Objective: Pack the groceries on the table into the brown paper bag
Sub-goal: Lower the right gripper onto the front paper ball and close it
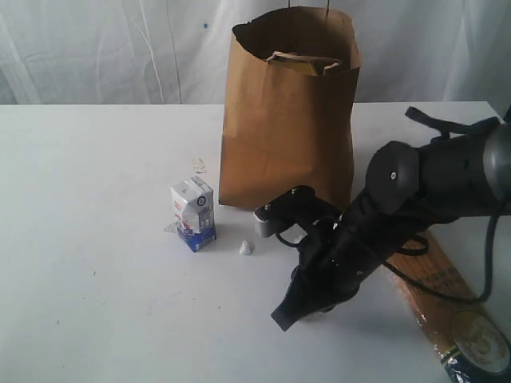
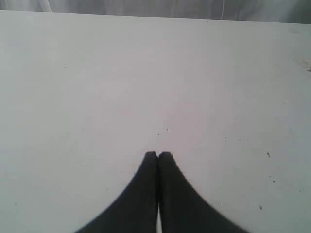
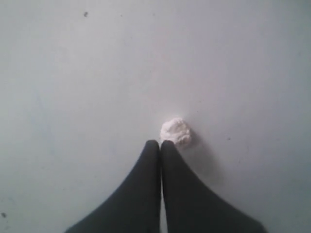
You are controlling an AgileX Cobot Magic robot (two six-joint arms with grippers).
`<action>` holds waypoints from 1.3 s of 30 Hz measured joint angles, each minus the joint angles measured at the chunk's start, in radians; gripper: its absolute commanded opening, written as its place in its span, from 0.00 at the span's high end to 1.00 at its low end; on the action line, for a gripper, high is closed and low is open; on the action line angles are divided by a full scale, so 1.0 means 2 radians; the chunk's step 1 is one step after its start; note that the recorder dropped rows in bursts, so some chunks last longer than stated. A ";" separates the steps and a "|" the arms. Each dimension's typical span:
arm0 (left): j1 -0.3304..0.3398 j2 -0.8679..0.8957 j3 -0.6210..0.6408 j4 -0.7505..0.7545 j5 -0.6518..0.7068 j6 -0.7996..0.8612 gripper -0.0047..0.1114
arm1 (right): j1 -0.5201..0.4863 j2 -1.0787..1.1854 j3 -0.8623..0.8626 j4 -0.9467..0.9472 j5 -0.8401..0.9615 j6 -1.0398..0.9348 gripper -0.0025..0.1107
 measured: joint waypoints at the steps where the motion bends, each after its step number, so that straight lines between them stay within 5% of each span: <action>1: 0.000 0.000 0.000 0.000 0.000 0.000 0.96 | 0.002 -0.012 0.000 0.000 0.010 0.004 0.98; 8: 0.000 0.000 0.000 0.000 0.000 0.000 0.96 | 0.004 -0.127 0.023 -0.005 0.040 0.024 0.98; 11: 0.000 0.000 0.000 0.000 0.000 0.000 0.96 | 0.004 -0.136 0.049 -0.014 -0.001 0.018 0.84; 13: 0.000 0.000 0.000 0.000 0.000 0.000 0.96 | 0.004 -0.116 0.051 -0.027 -0.008 0.001 0.63; 15: 0.000 0.000 0.000 0.000 0.000 0.000 0.96 | 0.004 -0.083 0.051 -0.033 -0.019 -0.003 0.57; 29: 0.000 0.000 0.000 0.000 0.000 0.000 0.96 | 0.004 0.027 0.015 -0.026 -0.075 -0.007 0.57; 39: 0.000 0.000 0.000 0.000 0.000 0.000 0.96 | 0.004 0.027 0.015 -0.025 -0.081 -0.007 0.70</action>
